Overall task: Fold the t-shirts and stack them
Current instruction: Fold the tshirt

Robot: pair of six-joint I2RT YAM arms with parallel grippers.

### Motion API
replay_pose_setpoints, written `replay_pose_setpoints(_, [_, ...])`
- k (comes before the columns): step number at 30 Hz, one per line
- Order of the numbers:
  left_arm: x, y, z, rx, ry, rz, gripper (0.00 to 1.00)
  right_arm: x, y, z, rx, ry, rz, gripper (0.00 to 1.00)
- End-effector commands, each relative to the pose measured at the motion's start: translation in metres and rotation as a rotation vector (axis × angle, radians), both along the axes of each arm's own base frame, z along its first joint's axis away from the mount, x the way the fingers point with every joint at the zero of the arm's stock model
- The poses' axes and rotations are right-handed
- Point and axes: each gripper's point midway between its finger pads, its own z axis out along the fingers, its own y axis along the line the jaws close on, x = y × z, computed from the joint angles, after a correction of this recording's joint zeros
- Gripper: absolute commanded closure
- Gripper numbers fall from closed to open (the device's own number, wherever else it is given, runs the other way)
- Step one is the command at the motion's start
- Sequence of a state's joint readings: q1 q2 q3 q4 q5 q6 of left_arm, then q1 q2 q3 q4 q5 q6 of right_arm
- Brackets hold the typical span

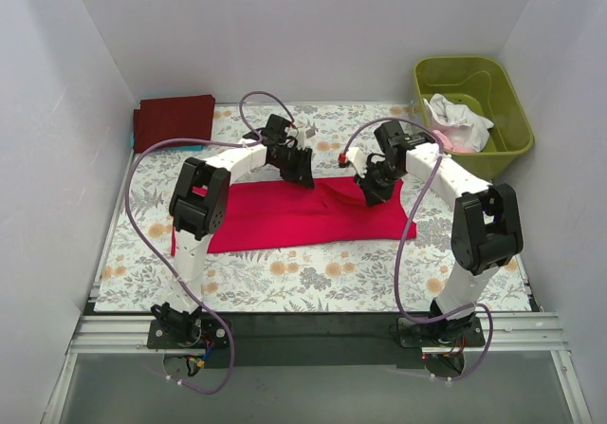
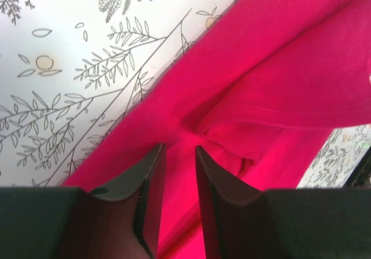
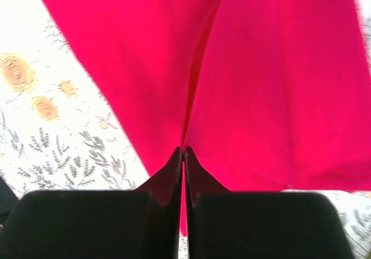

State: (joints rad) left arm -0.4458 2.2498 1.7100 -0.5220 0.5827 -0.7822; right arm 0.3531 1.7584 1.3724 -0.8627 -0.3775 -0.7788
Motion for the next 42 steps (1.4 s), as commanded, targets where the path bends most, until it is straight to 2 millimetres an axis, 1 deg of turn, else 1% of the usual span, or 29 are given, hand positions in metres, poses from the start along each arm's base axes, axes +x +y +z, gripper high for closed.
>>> replay_pose_setpoints(1, [0.005,0.007,0.047,-0.030,-0.103,0.012,0.74,-0.018,0.006,0.005,0.030,0.004,0.036,0.99])
replay_pose_setpoints(4, [0.002,0.013,0.053,-0.030,-0.107,0.028,0.73,-0.031,0.002,-0.008,0.010,0.041,0.049,0.99])
replay_pose_setpoints(6, [0.002,0.018,0.059,-0.035,-0.112,0.041,0.72,-0.036,0.000,-0.013,-0.001,0.050,0.054,0.99])
replay_pose_setpoints(8, [-0.003,0.021,0.066,-0.043,-0.115,0.045,0.72,-0.041,-0.002,-0.022,-0.014,0.068,0.063,0.99])
replay_pose_setpoints(12, [-0.014,0.026,0.076,-0.057,-0.132,0.037,0.68,-0.042,-0.006,-0.035,-0.039,0.091,0.061,0.98])
replay_pose_setpoints(14, [-0.018,0.029,0.078,-0.055,-0.139,0.032,0.68,-0.041,-0.006,-0.038,-0.047,0.114,0.042,0.83])
replay_pose_setpoints(15, [-0.020,0.030,0.080,-0.052,-0.138,0.031,0.66,-0.042,-0.005,-0.037,-0.044,0.122,0.039,0.65])
replay_pose_setpoints(17, [-0.023,0.038,0.084,-0.053,-0.135,0.036,0.65,-0.044,-0.003,-0.033,-0.034,0.133,0.034,0.52])
replay_pose_setpoints(18, [-0.026,0.043,0.084,-0.048,-0.121,0.038,0.64,-0.047,-0.004,-0.026,-0.027,0.138,0.030,0.46])
replay_pose_setpoints(19, [-0.027,0.047,0.087,-0.048,-0.119,0.040,0.64,-0.047,-0.004,-0.021,-0.017,0.138,0.027,0.45])
replay_pose_setpoints(20, [-0.024,0.058,0.088,-0.044,-0.118,0.059,0.64,-0.047,-0.002,-0.016,0.005,0.140,0.020,0.45])
replay_pose_setpoints(21, [-0.027,0.067,0.092,-0.034,-0.117,0.060,0.64,-0.044,0.000,-0.006,0.022,0.124,0.005,0.46])
replay_pose_setpoints(22, [-0.028,0.074,0.092,-0.025,-0.108,0.066,0.64,-0.040,-0.002,-0.003,0.029,0.119,-0.014,0.47])
replay_pose_setpoints(23, [-0.027,0.088,0.092,-0.014,-0.101,0.085,0.64,-0.036,-0.003,0.001,0.034,0.109,-0.028,0.50])
replay_pose_setpoints(24, [-0.036,0.098,0.093,0.005,-0.075,0.090,0.64,-0.033,-0.005,0.000,0.026,0.120,-0.059,0.58])
replay_pose_setpoints(26, [-0.044,0.118,0.088,0.040,-0.071,0.090,0.64,-0.020,-0.012,-0.003,-0.006,0.109,-0.102,0.67])
replay_pose_setpoints(27, [-0.049,0.128,0.084,0.076,-0.065,0.099,0.64,-0.017,-0.015,-0.011,-0.025,0.124,-0.123,0.72])
replay_pose_setpoints(28, [-0.061,0.137,0.080,0.101,-0.074,0.080,0.64,-0.013,-0.017,-0.013,-0.034,0.124,-0.151,0.74])
replay_pose_setpoints(29, [-0.066,0.144,0.077,0.122,-0.073,0.077,0.65,-0.004,-0.020,-0.017,-0.056,0.096,-0.170,0.74])
replay_pose_setpoints(30, [-0.072,0.156,0.072,0.164,-0.060,0.089,0.65,-0.001,-0.021,-0.022,-0.073,0.097,-0.179,0.75])
replay_pose_setpoints(31, [-0.079,0.163,0.071,0.189,-0.054,0.090,0.65,0.002,-0.023,-0.026,-0.089,0.098,-0.196,0.75])
replay_pose_setpoints(32, [-0.085,0.167,0.068,0.204,-0.047,0.074,0.65,0.010,-0.025,-0.025,-0.108,0.079,-0.208,0.75])
replay_pose_setpoints(33, [-0.092,0.173,0.067,0.216,-0.033,0.073,0.66,0.011,-0.027,-0.031,-0.124,0.090,-0.213,0.76])
replay_pose_setpoints(34, [-0.095,0.179,0.065,0.244,-0.038,0.078,0.66,0.013,-0.027,-0.033,-0.131,0.093,-0.217,0.76])
replay_pose_setpoints(35, [-0.104,0.184,0.060,0.267,-0.039,0.068,0.66,0.014,-0.029,-0.035,-0.143,0.092,-0.219,0.76])
replay_pose_setpoints(38, [-0.106,0.196,0.053,0.323,-0.082,0.048,0.66,0.016,-0.035,-0.052,-0.196,0.112,-0.214,0.76])
replay_pose_setpoints(39, [-0.102,0.197,0.052,0.331,-0.101,0.041,0.66,0.017,-0.037,-0.062,-0.215,0.123,-0.211,0.78])
replay_pose_setpoints(41, [-0.095,0.200,0.051,0.349,-0.109,0.031,0.66,0.021,-0.042,-0.071,-0.250,0.114,-0.206,0.78])
replay_pose_setpoints(42, [-0.096,0.201,0.050,0.357,-0.110,0.005,0.66,0.024,-0.043,-0.077,-0.259,0.113,-0.201,0.78])
